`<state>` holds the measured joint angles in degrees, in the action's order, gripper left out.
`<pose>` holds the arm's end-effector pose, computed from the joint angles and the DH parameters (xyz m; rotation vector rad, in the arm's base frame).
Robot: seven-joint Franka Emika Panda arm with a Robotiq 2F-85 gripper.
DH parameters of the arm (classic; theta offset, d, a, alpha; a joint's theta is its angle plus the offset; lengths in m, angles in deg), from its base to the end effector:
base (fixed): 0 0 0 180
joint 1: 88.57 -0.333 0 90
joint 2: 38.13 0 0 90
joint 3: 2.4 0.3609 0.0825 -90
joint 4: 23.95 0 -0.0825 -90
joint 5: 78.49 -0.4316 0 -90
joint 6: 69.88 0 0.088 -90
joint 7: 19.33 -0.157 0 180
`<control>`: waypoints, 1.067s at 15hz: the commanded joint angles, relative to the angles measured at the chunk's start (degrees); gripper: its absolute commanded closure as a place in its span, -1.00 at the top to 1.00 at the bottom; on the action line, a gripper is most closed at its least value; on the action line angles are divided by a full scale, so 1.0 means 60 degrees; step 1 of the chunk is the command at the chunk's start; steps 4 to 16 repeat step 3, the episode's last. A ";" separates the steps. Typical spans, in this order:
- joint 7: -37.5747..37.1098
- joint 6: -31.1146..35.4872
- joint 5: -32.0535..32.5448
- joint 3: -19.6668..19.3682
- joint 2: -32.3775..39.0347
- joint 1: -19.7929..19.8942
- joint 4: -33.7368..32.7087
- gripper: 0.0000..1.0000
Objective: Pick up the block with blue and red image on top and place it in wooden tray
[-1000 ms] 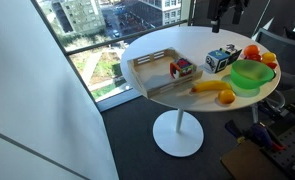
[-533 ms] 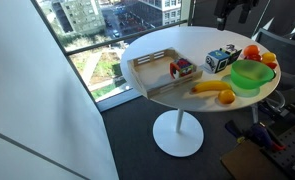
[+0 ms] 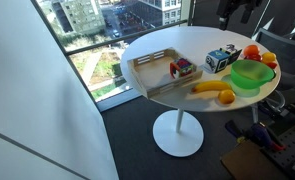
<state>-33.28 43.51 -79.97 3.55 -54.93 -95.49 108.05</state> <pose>0.4705 0.1113 0.4327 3.1269 -0.0538 -0.0478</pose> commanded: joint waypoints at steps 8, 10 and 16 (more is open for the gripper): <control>0.0032 -0.0019 -0.0036 0.0118 -0.0003 0.0129 -0.0012 1.00; 0.0032 -0.0019 -0.0036 0.0118 -0.0003 0.0129 -0.0012 1.00; 0.0032 -0.0019 -0.0036 0.0118 -0.0003 0.0129 -0.0012 1.00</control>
